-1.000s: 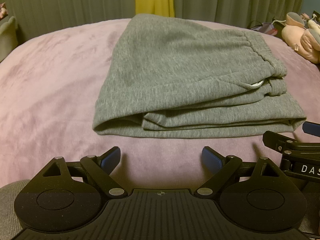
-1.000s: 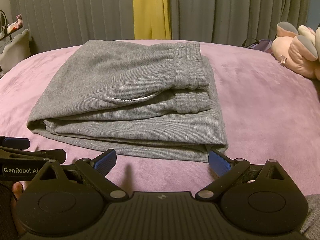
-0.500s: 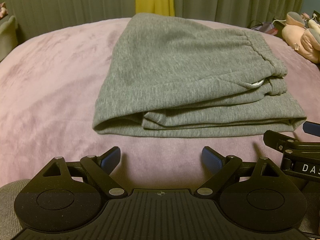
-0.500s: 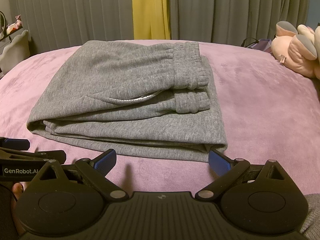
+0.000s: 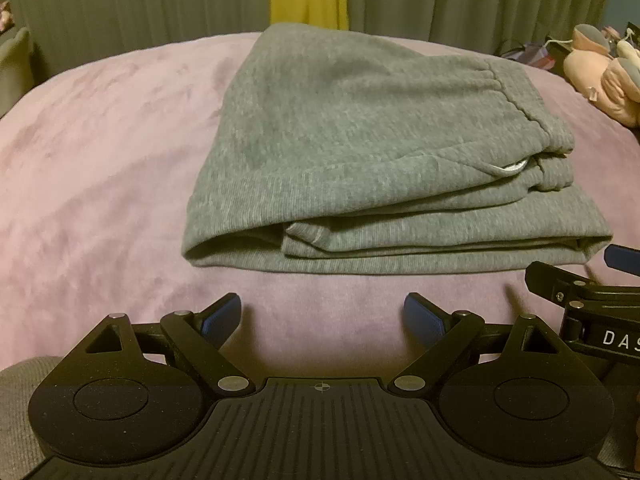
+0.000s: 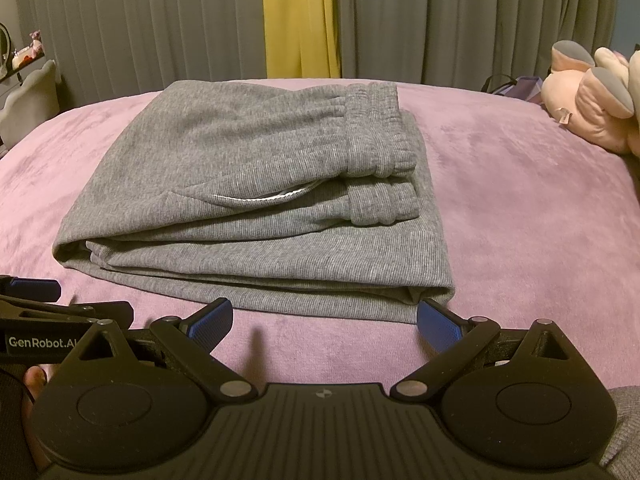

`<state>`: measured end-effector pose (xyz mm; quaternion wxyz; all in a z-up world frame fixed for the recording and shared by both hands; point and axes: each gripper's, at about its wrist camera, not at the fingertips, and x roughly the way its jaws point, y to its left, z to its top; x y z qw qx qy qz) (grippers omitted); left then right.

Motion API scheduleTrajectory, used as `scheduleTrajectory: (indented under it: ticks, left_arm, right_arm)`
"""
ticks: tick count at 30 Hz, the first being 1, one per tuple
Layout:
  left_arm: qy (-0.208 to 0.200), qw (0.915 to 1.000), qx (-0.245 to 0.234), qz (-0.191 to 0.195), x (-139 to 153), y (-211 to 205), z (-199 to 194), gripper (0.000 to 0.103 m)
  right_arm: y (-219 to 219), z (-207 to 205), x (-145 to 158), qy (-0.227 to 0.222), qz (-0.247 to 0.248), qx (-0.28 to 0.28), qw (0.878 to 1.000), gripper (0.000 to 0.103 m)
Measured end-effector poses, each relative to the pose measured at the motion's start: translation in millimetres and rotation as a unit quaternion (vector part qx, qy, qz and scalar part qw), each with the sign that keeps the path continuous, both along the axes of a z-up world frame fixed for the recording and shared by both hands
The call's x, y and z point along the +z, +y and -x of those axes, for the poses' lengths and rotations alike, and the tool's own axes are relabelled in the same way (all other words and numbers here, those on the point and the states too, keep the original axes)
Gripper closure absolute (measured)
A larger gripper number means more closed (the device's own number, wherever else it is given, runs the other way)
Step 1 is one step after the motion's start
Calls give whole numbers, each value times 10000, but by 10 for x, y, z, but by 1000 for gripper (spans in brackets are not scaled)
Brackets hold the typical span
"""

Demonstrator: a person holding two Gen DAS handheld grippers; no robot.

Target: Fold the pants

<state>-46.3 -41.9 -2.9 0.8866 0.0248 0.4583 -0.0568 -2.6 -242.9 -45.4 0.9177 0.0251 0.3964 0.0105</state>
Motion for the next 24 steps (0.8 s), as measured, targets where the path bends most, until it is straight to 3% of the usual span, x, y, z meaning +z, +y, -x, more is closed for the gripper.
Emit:
scheduleTrajectory:
  ticks: [24]
  left_arm:
    - [31, 10000, -13, 6, -9, 12, -12, 10]
  right_arm:
    - [-11, -5, -6, 0, -10, 6, 10000, 4]
